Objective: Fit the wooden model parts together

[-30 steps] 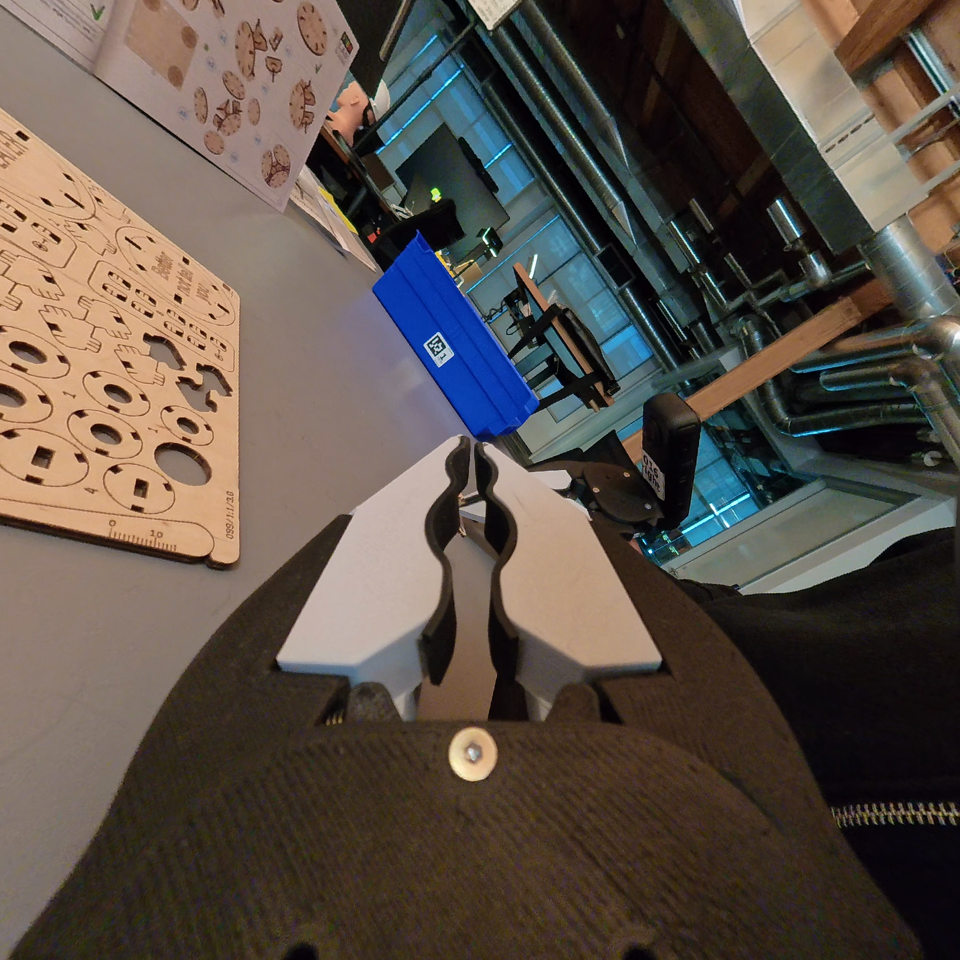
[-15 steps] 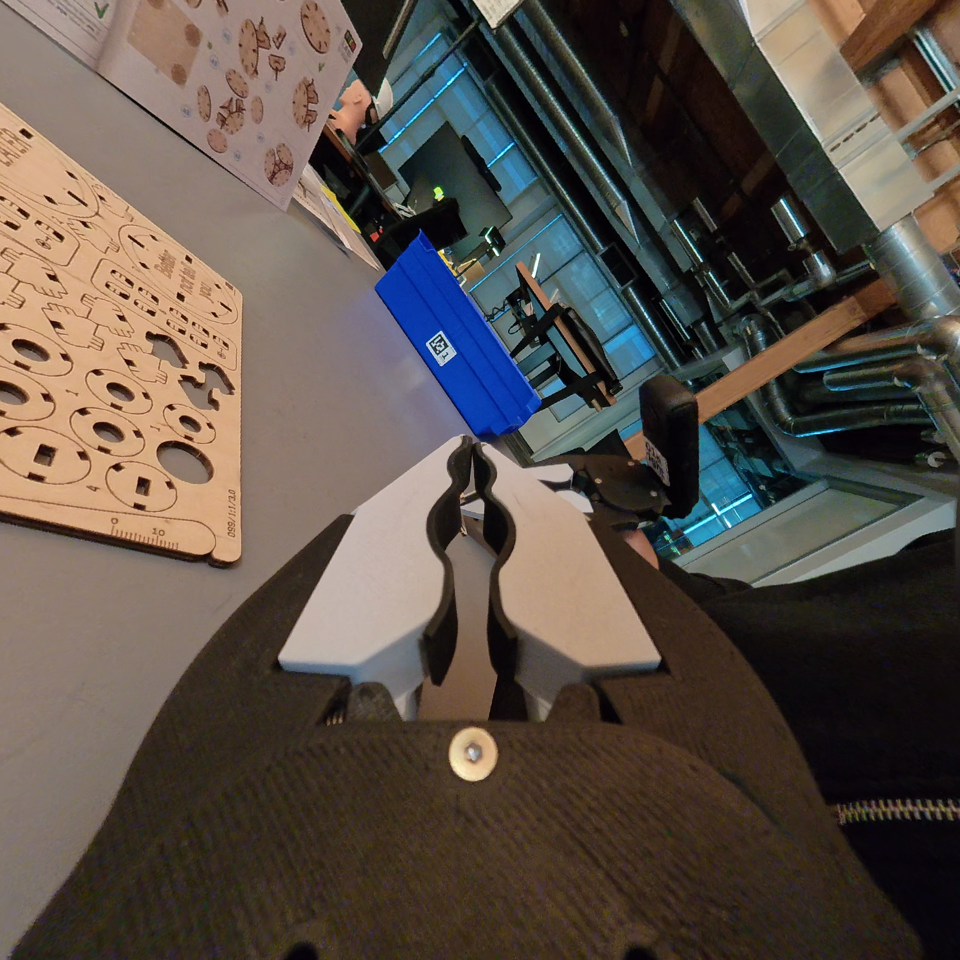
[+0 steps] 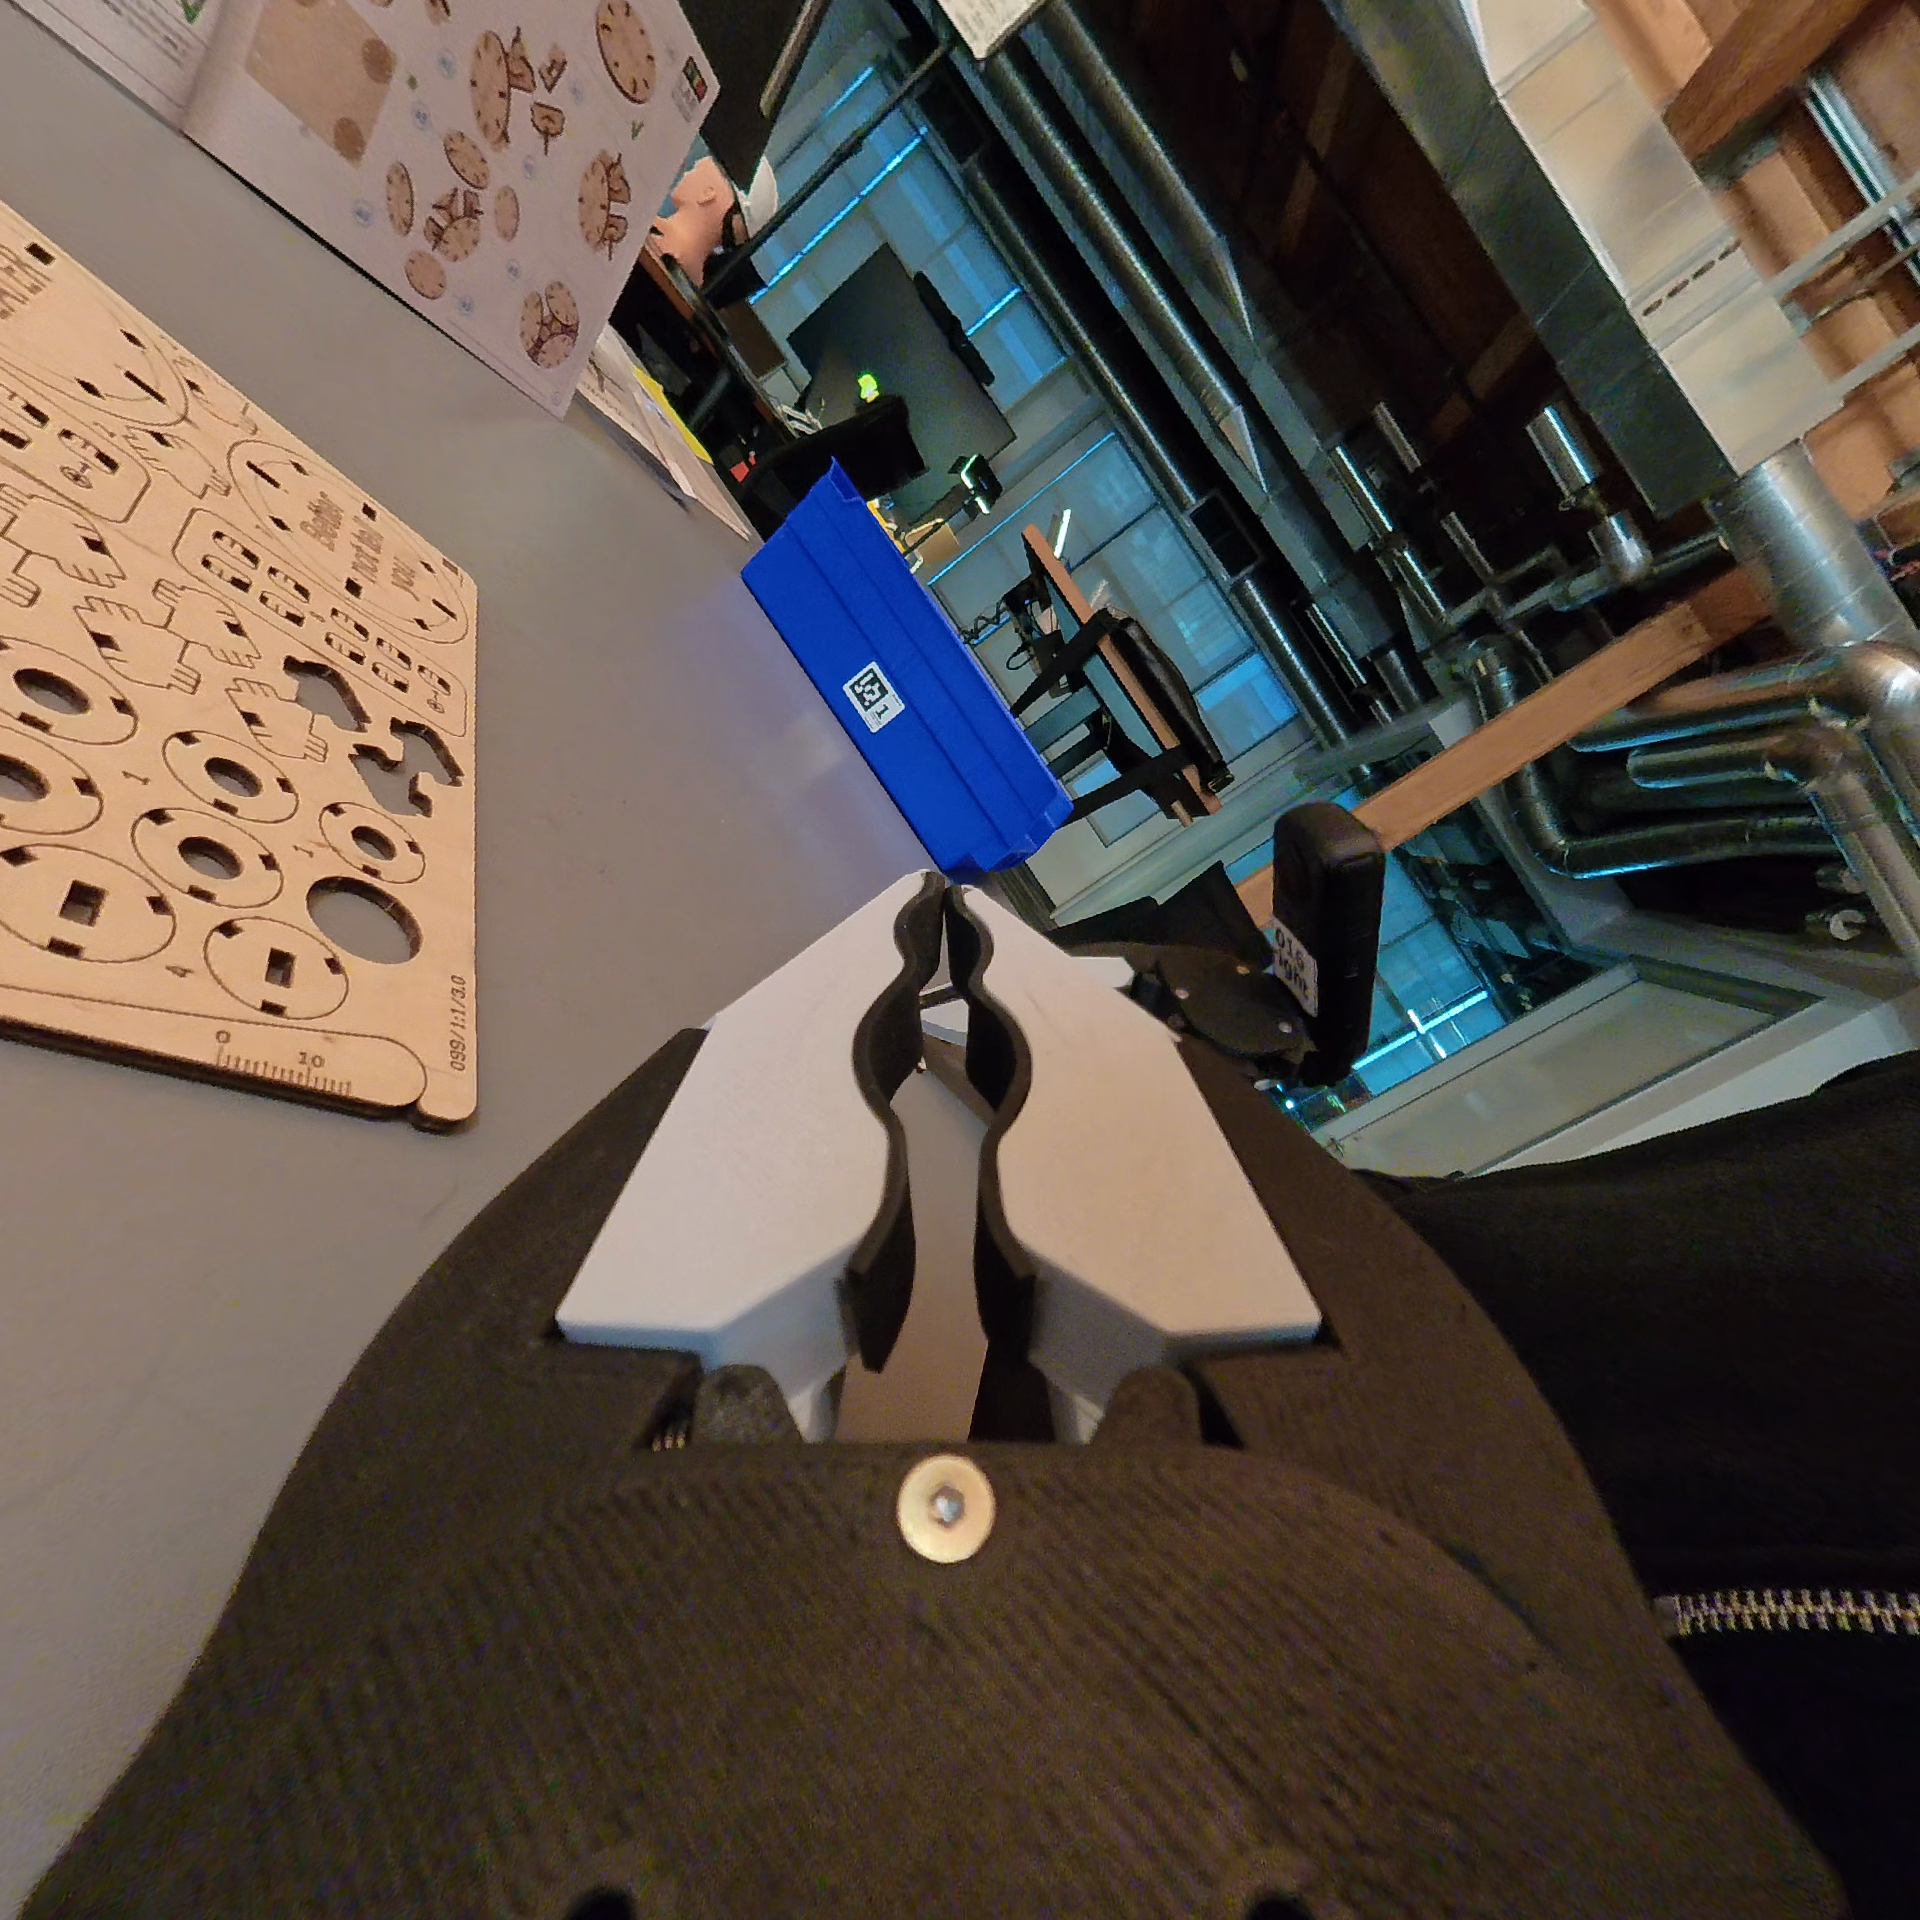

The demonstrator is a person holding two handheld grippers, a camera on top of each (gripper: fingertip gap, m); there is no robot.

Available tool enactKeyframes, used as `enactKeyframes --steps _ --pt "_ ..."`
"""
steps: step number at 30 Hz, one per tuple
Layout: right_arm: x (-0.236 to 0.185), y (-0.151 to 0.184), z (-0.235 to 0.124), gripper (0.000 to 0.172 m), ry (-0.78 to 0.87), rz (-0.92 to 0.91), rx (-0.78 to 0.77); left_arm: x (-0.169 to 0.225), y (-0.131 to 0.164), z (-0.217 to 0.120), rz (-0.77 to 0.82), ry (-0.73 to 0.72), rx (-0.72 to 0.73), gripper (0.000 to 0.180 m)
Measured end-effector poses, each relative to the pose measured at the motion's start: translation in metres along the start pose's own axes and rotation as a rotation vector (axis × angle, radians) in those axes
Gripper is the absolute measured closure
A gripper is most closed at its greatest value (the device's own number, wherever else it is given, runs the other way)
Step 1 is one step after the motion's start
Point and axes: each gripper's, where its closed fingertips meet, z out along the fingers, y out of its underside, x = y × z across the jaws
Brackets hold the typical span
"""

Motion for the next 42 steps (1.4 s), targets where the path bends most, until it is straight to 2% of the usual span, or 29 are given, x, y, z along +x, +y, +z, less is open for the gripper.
enactKeyframes --steps 9,14,18,19,20,21,23,26,28,32,40,42 --pt "0.000 0.000 0.000 0.170 0.013 0.046 0.110 0.000 0.000 0.000 -0.001 -0.002 0.000 0.180" --pt "0.000 0.000 0.000 0.170 0.013 0.042 0.099 0.000 0.000 0.000 -0.002 0.000 -0.001 0.180" --pt "0.002 -0.002 0.001 0.171 0.043 -0.060 0.025 0.001 0.000 -0.001 -0.009 0.005 -0.002 0.180" --pt "0.006 -0.002 0.001 0.166 0.070 -0.084 0.002 0.000 0.000 -0.002 -0.008 0.002 -0.001 0.180" --pt "0.009 -0.003 0.002 0.142 0.085 -0.102 -0.020 0.000 0.000 -0.002 -0.006 -0.001 -0.001 0.180" --pt "0.008 -0.004 0.003 0.129 0.068 -0.117 -0.041 0.000 0.000 -0.002 -0.005 -0.003 -0.002 0.180" --pt "0.008 -0.011 0.000 0.120 0.050 -0.142 -0.075 -0.001 0.001 -0.001 -0.005 -0.006 -0.005 0.180" --pt "0.012 -0.021 -0.005 0.137 0.027 -0.156 -0.152 -0.001 0.001 -0.001 -0.007 -0.006 -0.006 0.180" --pt "0.008 -0.020 -0.006 0.161 -0.046 -0.136 -0.256 -0.001 0.000 -0.001 -0.010 -0.003 -0.004 0.180" --pt "-0.001 -0.014 -0.004 0.172 -0.171 -0.054 -0.431 0.000 0.000 -0.001 -0.012 0.000 -0.004 0.180" --pt "0.005 -0.008 -0.001 0.172 -0.150 -0.134 -0.587 0.000 0.000 -0.001 -0.025 0.008 -0.006 0.180" --pt "0.006 -0.006 -0.001 0.161 -0.131 -0.149 -0.608 0.000 0.000 -0.002 -0.028 0.011 -0.004 0.180"
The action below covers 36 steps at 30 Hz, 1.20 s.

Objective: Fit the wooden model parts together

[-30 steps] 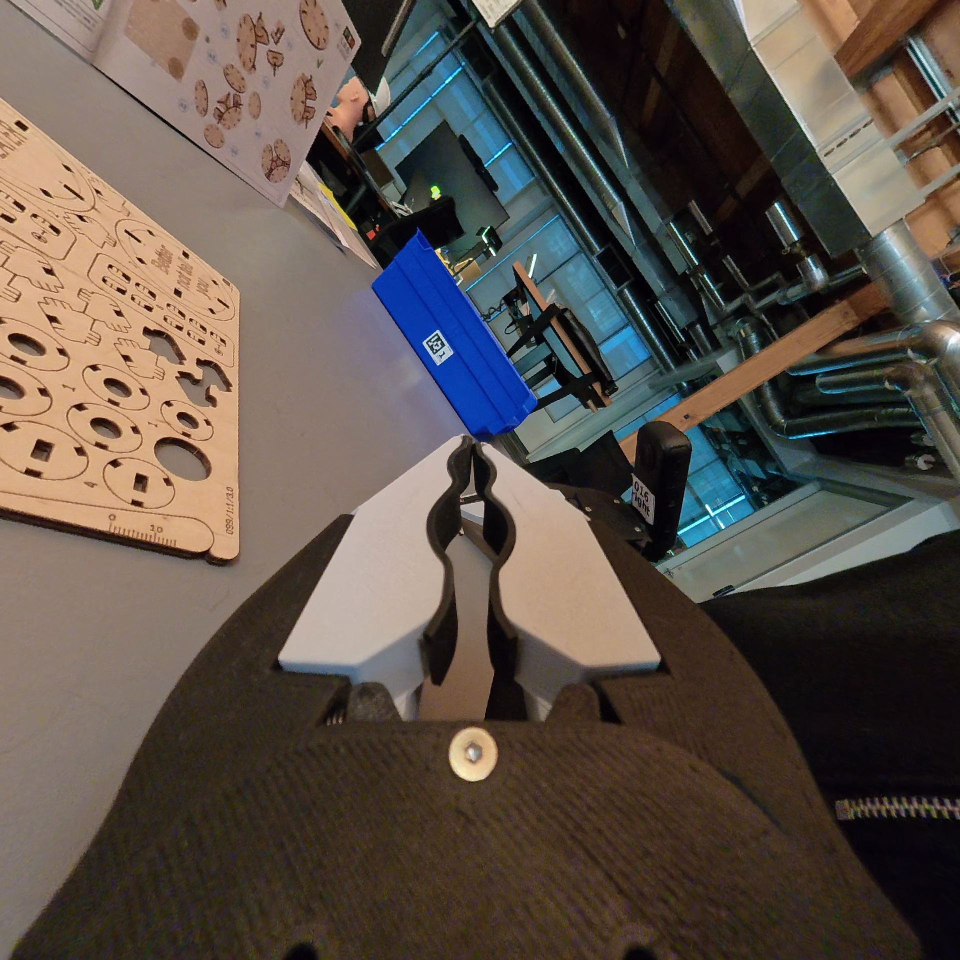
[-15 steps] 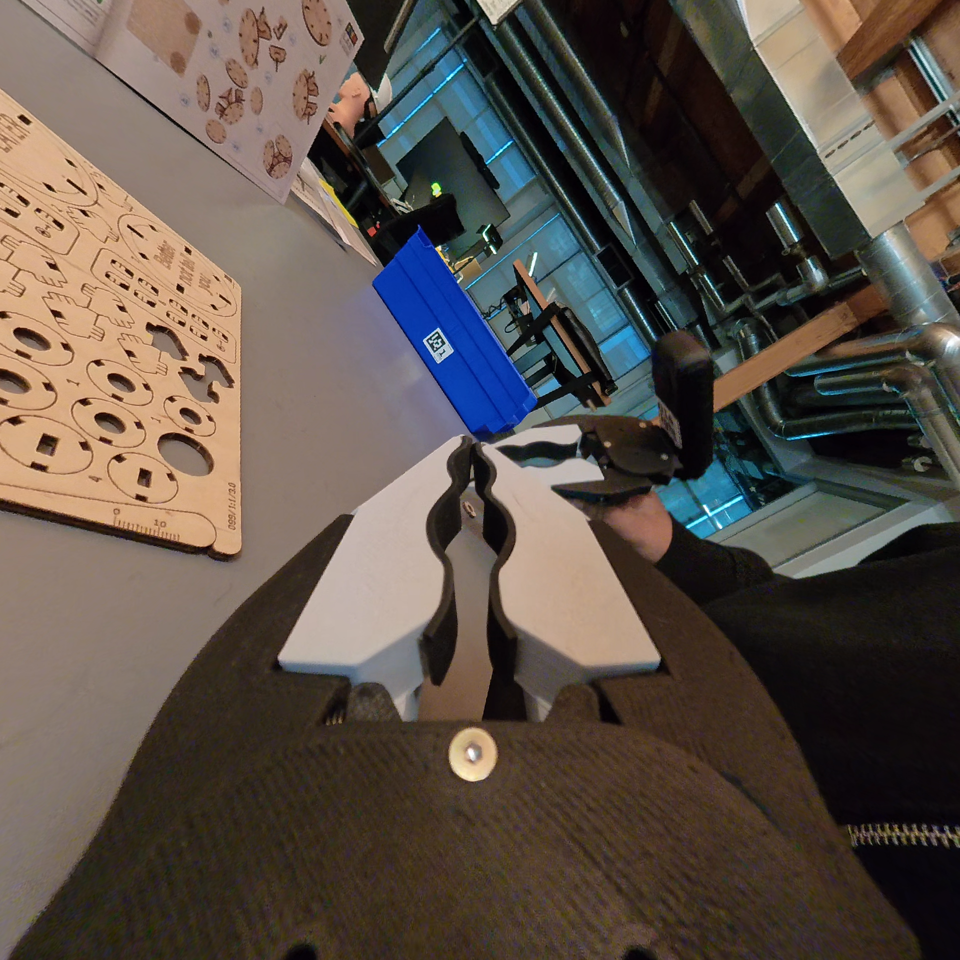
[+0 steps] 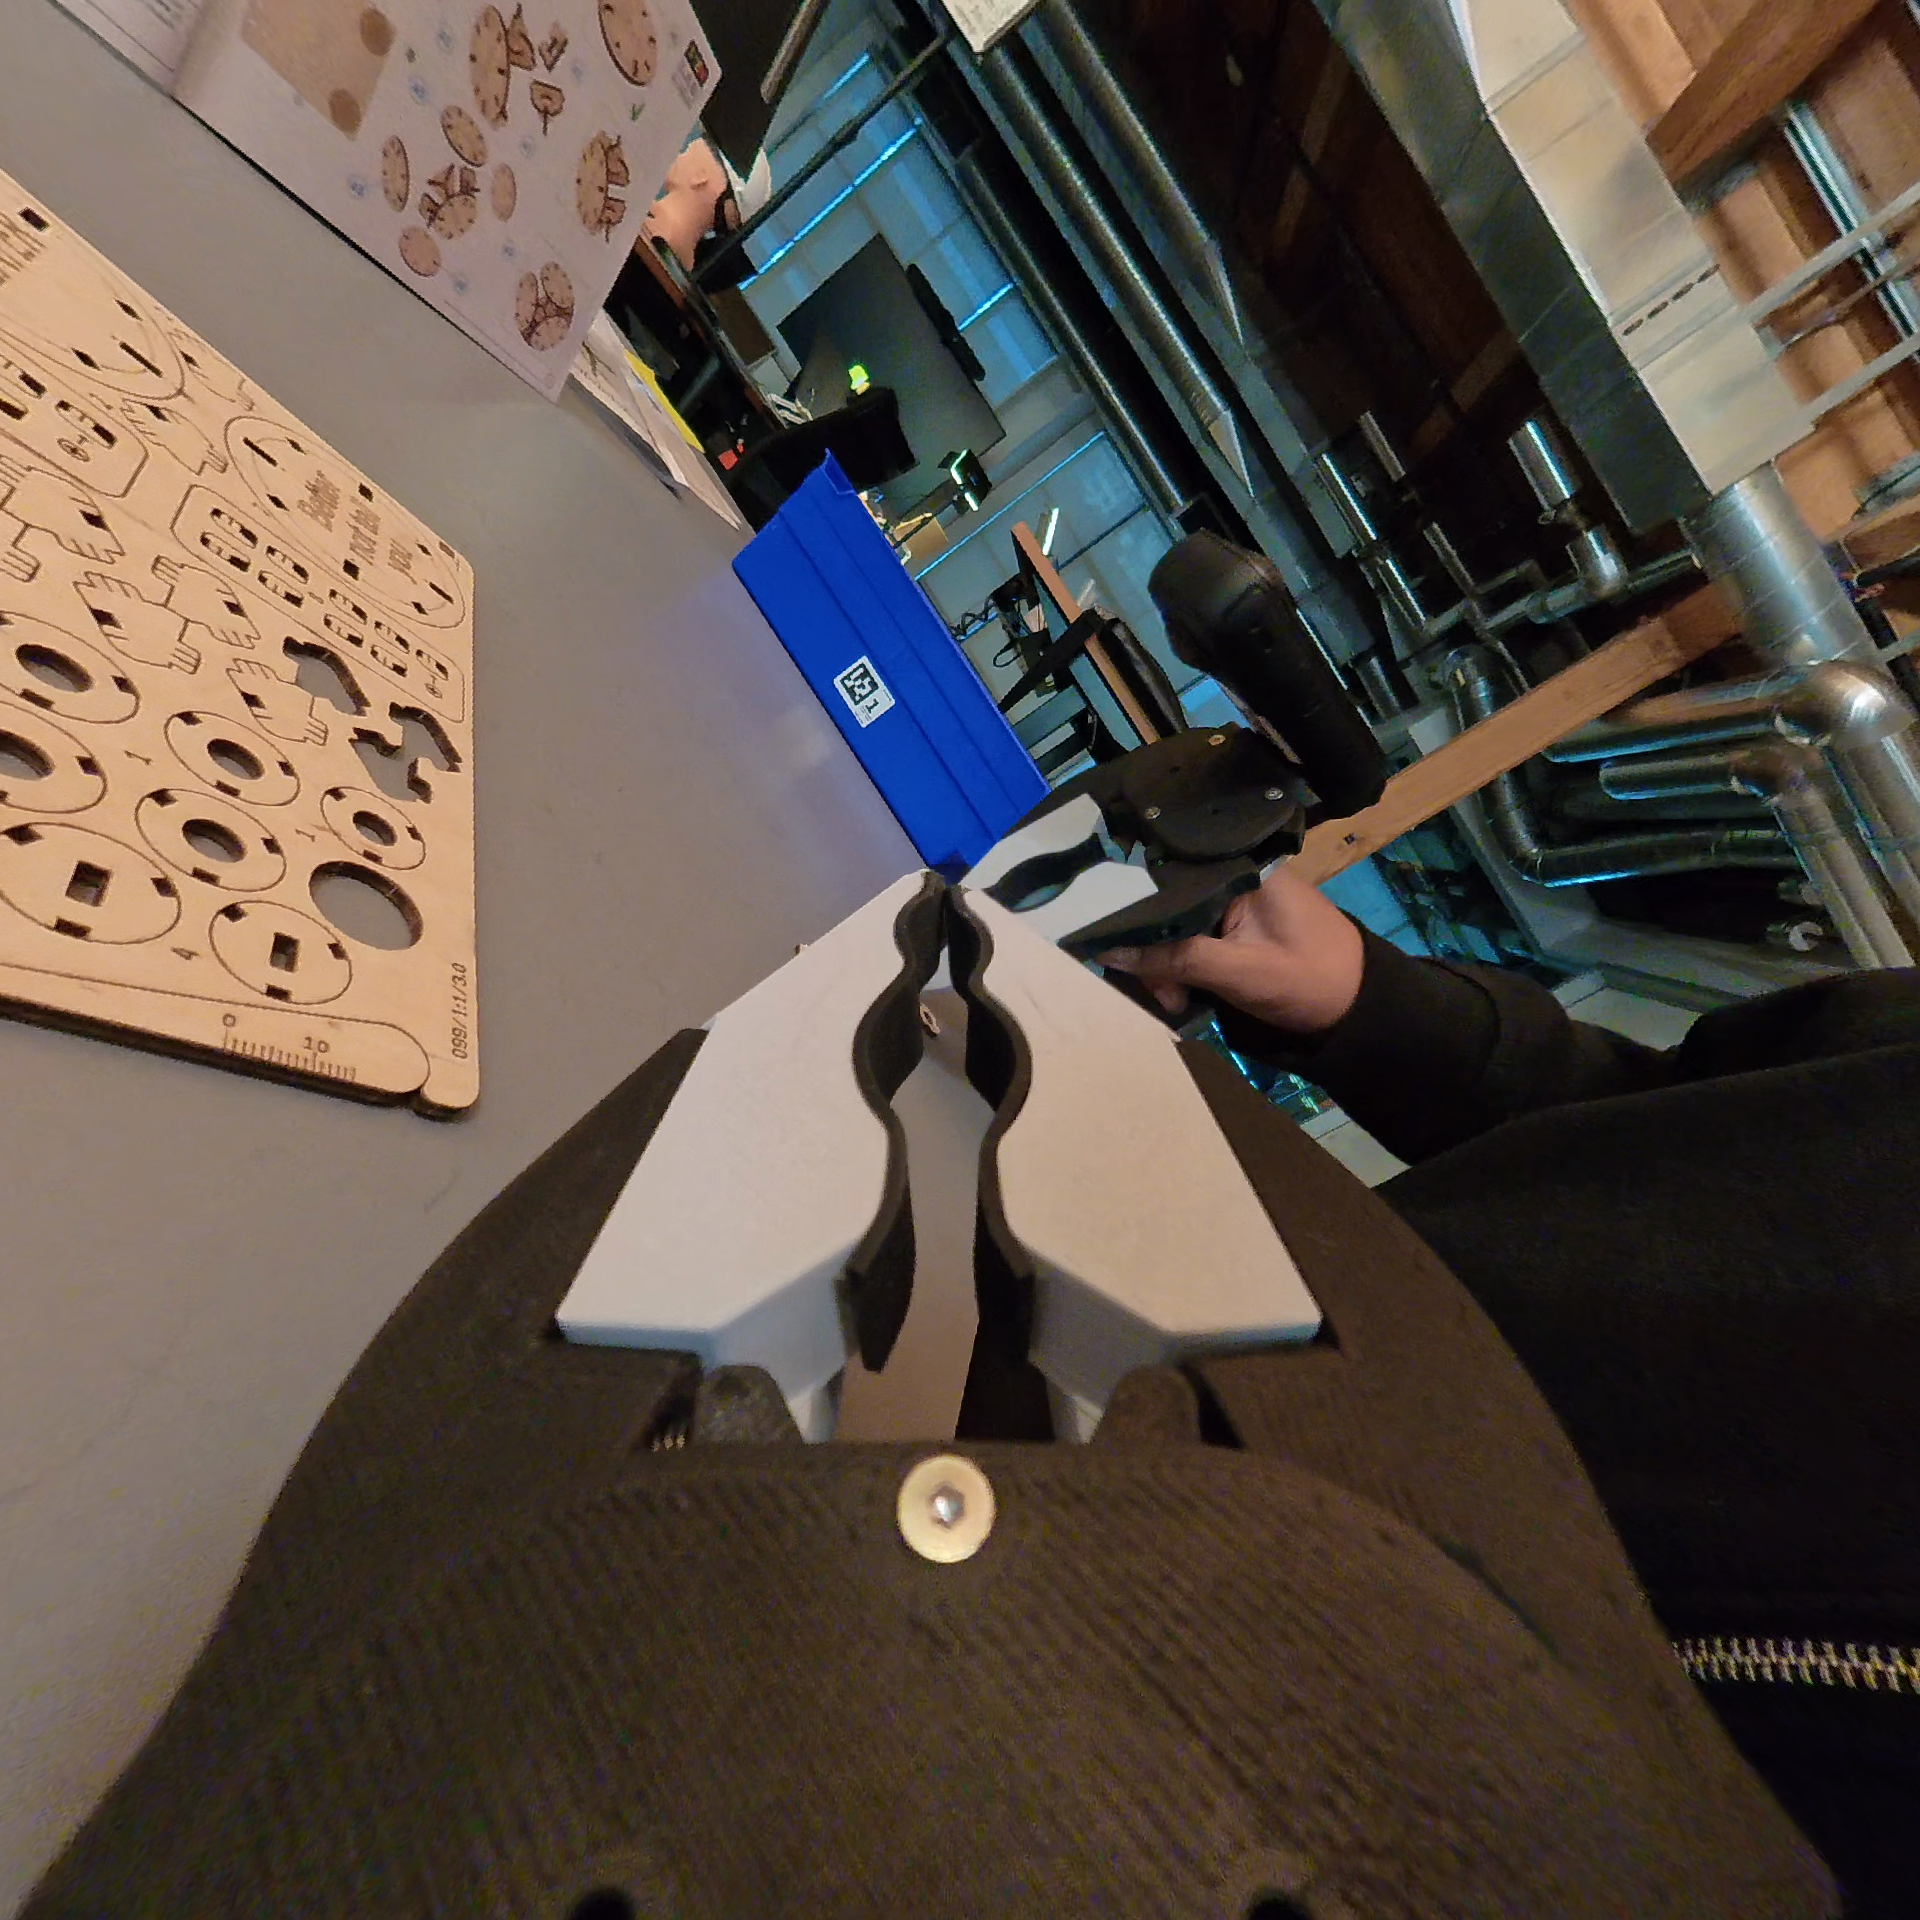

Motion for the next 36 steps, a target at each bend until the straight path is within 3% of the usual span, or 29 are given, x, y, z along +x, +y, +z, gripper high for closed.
enactKeyframes --steps 2,5,11,24,33,36 --pt "0.000 0.004 0.002 0.157 -0.001 0.003 -0.032 0.000 0.000 0.000 -0.002 0.002 0.001 0.180" --pt "-0.004 0.005 0.006 0.171 -0.028 0.014 -0.033 0.000 0.000 0.000 -0.003 0.004 0.001 0.180" --pt "-0.003 0.005 0.007 0.171 -0.021 0.024 -0.020 0.000 0.000 0.000 -0.005 0.002 0.003 0.180" --pt "-0.002 0.005 0.006 0.170 -0.045 0.070 0.243 0.001 -0.002 -0.002 -0.016 0.017 0.008 0.180" --pt "-0.002 0.003 0.007 0.171 0.019 -0.006 0.282 0.003 -0.003 -0.002 -0.028 0.039 0.013 0.180" --pt "-0.008 -0.018 -0.004 0.171 -0.023 -0.002 0.352 0.004 -0.004 -0.003 -0.023 0.046 0.017 0.180"
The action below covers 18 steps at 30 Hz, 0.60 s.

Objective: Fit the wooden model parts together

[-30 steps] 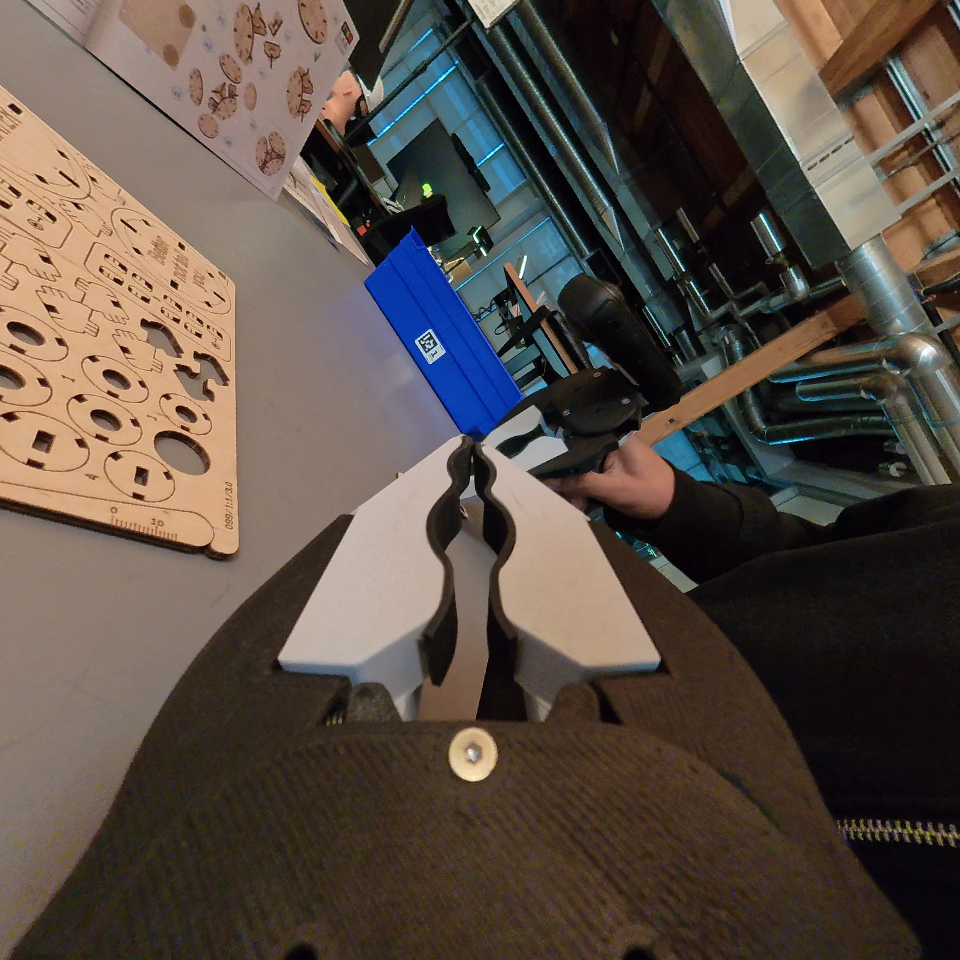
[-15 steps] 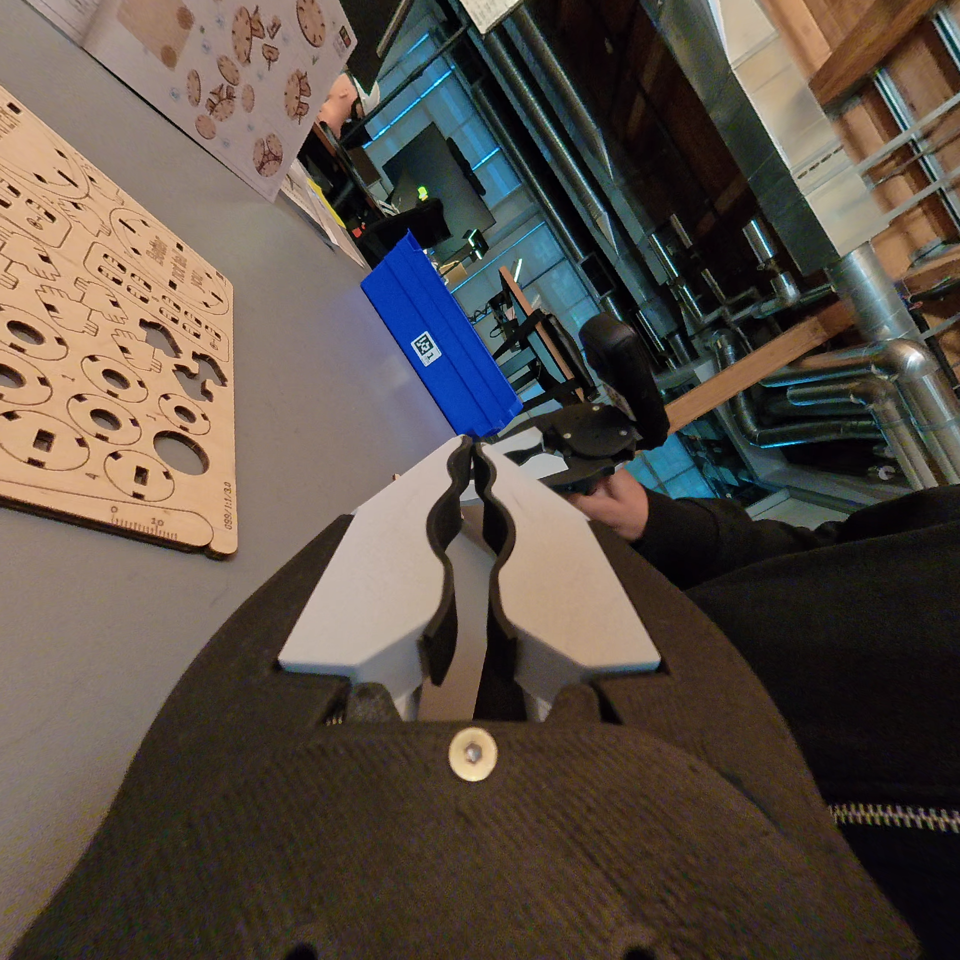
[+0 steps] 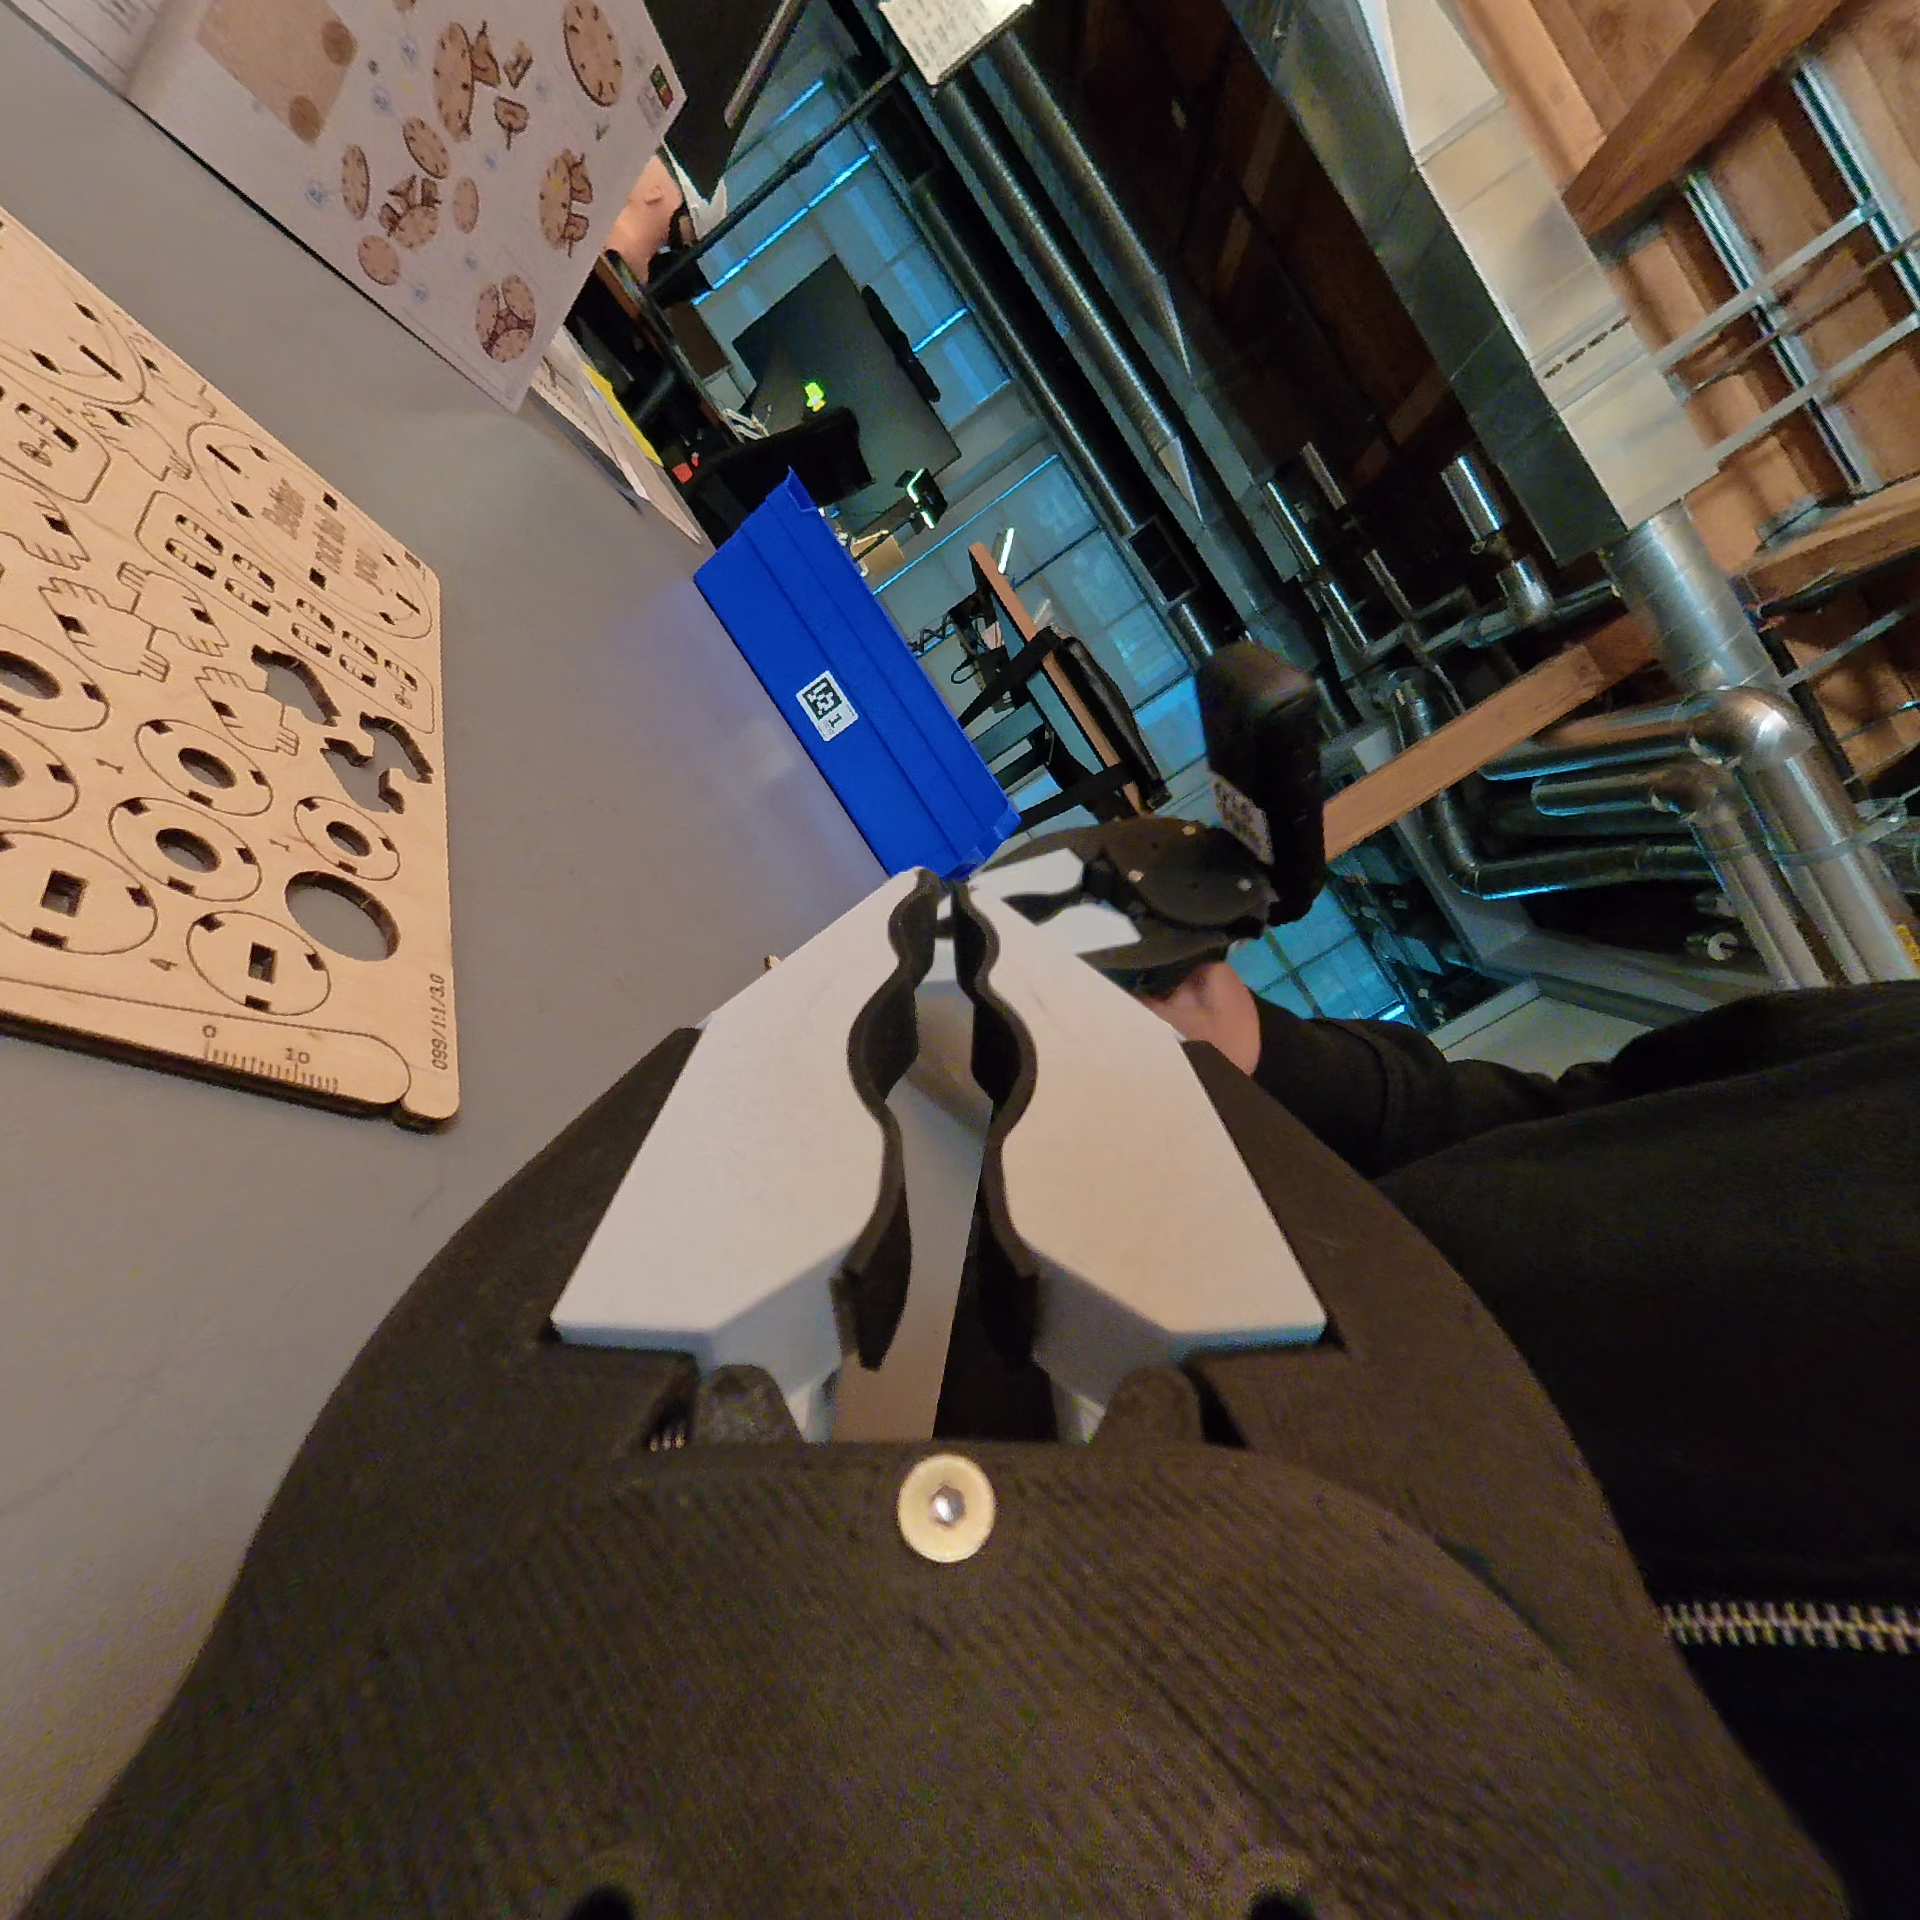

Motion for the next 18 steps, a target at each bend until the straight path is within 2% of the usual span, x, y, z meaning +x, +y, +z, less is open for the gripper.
enactKeyframes --steps 3,7,9,11,15,18 --pt "-0.005 -0.021 -0.005 0.172 -0.054 0.038 0.070 -0.002 0.002 0.002 0.016 -0.024 -0.012 0.175" --pt "-0.024 0.001 0.007 0.171 -0.167 0.017 -0.007 -0.006 0.011 0.006 0.044 -0.071 -0.056 0.173" --pt "-0.040 0.011 0.011 0.170 -0.231 -0.038 -0.055 -0.006 0.014 0.008 0.052 -0.080 -0.073 0.172" --pt "-0.046 0.016 0.014 0.167 -0.222 -0.122 -0.092 -0.006 0.017 0.009 0.058 -0.088 -0.084 0.172" --pt "-0.045 0.014 0.006 0.135 -0.182 -0.230 -0.124 -0.007 0.022 0.012 0.071 -0.101 -0.112 0.171" --pt "-0.041 0.008 0.000 0.133 -0.163 -0.241 -0.109 -0.007 0.022 0.013 0.068 -0.103 -0.116 0.171"
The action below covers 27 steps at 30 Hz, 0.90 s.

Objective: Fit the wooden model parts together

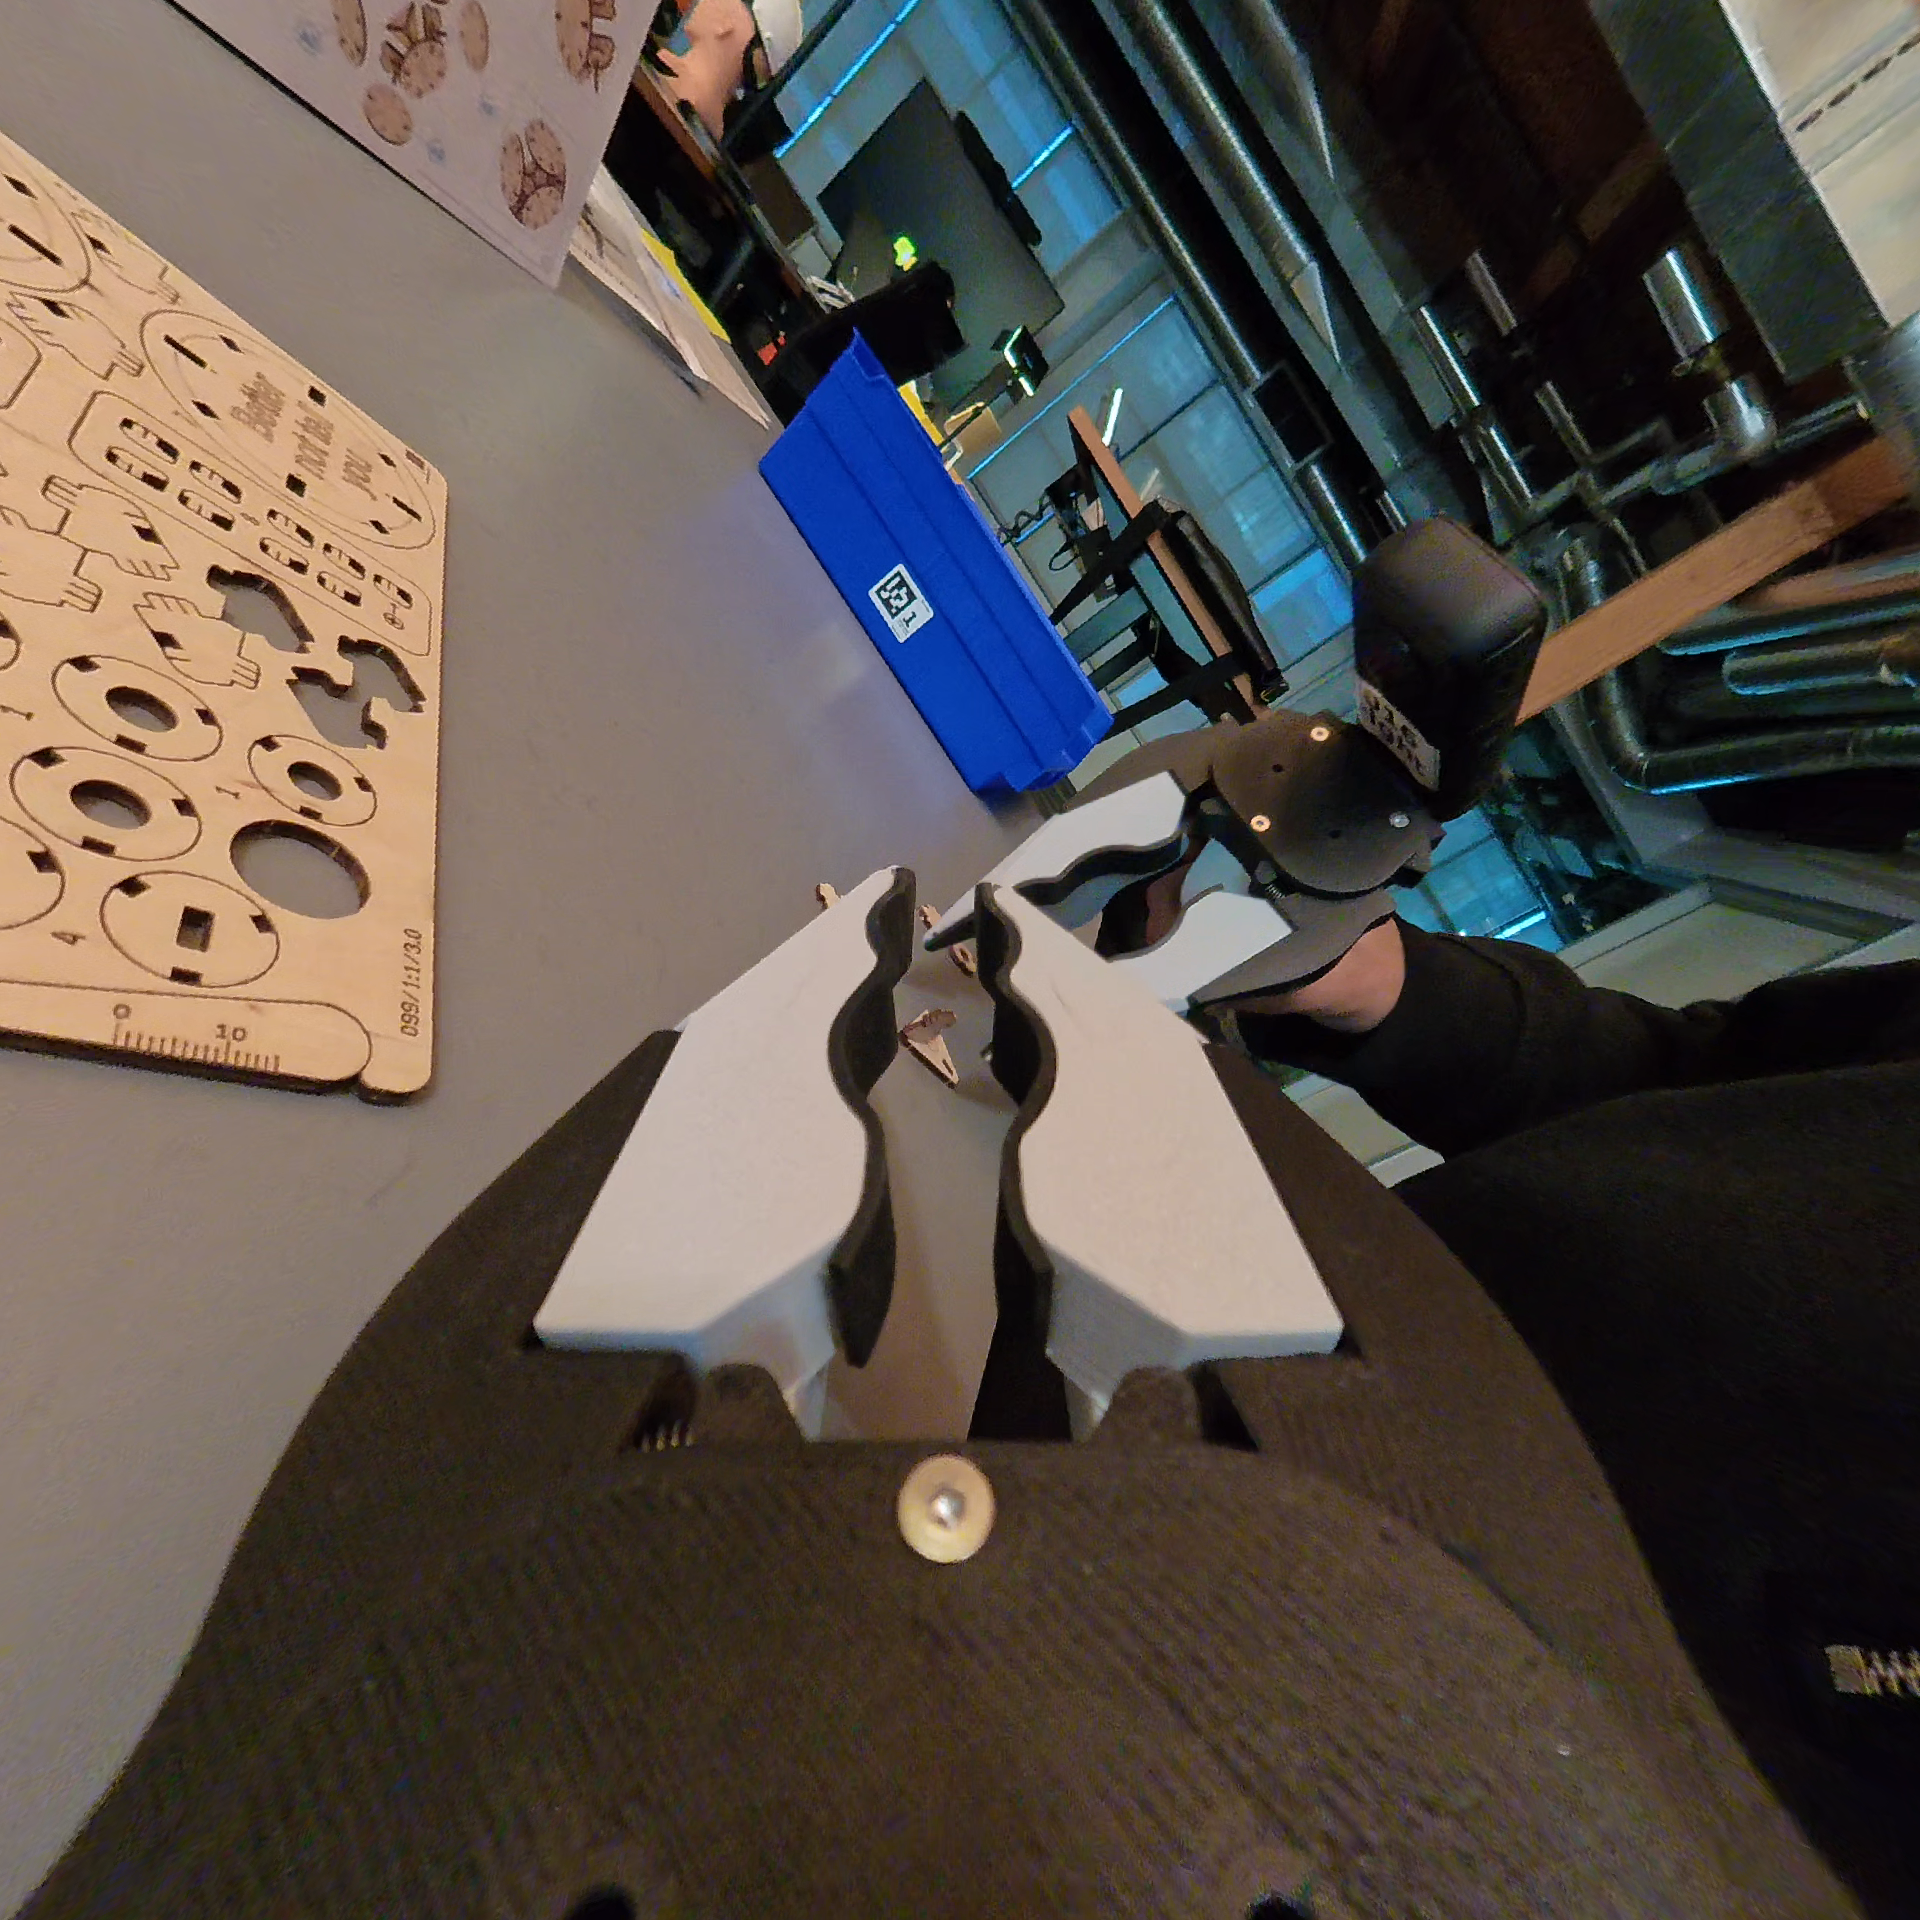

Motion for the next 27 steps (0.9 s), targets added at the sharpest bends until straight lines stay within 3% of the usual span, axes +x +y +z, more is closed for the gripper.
enactKeyframes --steps 7,12,14,18,23,27 --pt "-0.012 0.003 0.001 0.147 0.013 0.040 -0.009 0.003 0.004 0.001 0.033 -0.007 -0.022 0.171" --pt "-0.011 0.005 -0.003 0.134 0.039 0.093 0.136 0.010 0.015 0.010 0.118 -0.007 -0.085 0.166" --pt "-0.009 0.009 -0.001 0.126 0.018 0.114 0.196 0.027 0.022 0.015 0.181 0.082 -0.104 0.154" --pt "-0.010 0.015 0.009 0.117 -0.014 0.077 0.288 0.038 0.036 0.032 0.251 0.113 -0.154 0.151" --pt "0.001 0.016 0.010 0.142 0.011 -0.089 0.360 0.029 0.059 0.051 0.391 -0.008 -0.331 0.145" --pt "0.000 0.015 0.010 0.144 -0.056 -0.222 0.383 0.023 0.071 0.063 0.478 -0.038 -0.454 0.143"
